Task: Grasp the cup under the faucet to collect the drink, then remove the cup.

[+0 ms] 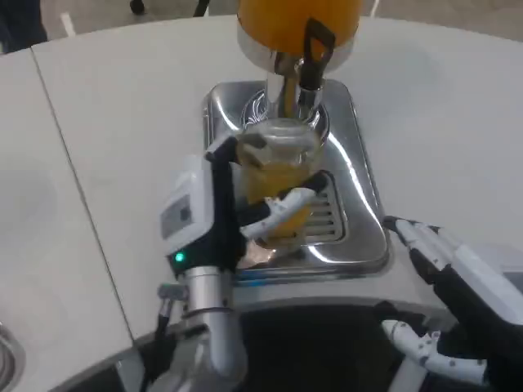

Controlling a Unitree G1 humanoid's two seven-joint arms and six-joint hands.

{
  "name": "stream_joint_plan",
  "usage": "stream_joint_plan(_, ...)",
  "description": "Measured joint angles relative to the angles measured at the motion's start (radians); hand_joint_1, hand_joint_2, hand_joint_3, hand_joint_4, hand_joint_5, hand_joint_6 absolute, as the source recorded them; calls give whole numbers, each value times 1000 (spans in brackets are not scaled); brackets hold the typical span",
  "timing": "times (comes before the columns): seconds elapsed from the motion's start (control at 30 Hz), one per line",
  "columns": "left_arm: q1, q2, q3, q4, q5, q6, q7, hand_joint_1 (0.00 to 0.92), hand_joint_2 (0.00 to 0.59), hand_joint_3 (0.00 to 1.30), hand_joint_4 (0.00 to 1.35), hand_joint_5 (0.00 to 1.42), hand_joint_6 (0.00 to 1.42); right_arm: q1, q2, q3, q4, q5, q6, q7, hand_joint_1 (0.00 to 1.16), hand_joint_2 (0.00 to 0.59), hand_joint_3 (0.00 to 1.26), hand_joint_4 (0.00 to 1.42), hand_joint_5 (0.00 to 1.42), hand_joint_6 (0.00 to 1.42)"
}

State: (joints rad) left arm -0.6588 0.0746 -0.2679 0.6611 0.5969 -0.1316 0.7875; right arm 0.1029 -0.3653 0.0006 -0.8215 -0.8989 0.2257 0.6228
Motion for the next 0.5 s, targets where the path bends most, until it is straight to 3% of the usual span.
stream_joint_plan(0.33, 70, 78, 34, -96, -1, -1, -38, 584, 45, 1085, 1097, 1424, 1424, -15, -4, 0, 7, -3, -9, -28, 325, 507, 0, 0, 0, 48)
stream_joint_plan(0.5, 138, 106, 94, -187, -41, 0, -95, 574, 45, 1074, 1098, 1424, 1424, -16, -4, 2, 8, -7, -15, -43, 333, 508, 0, 0, 0, 48)
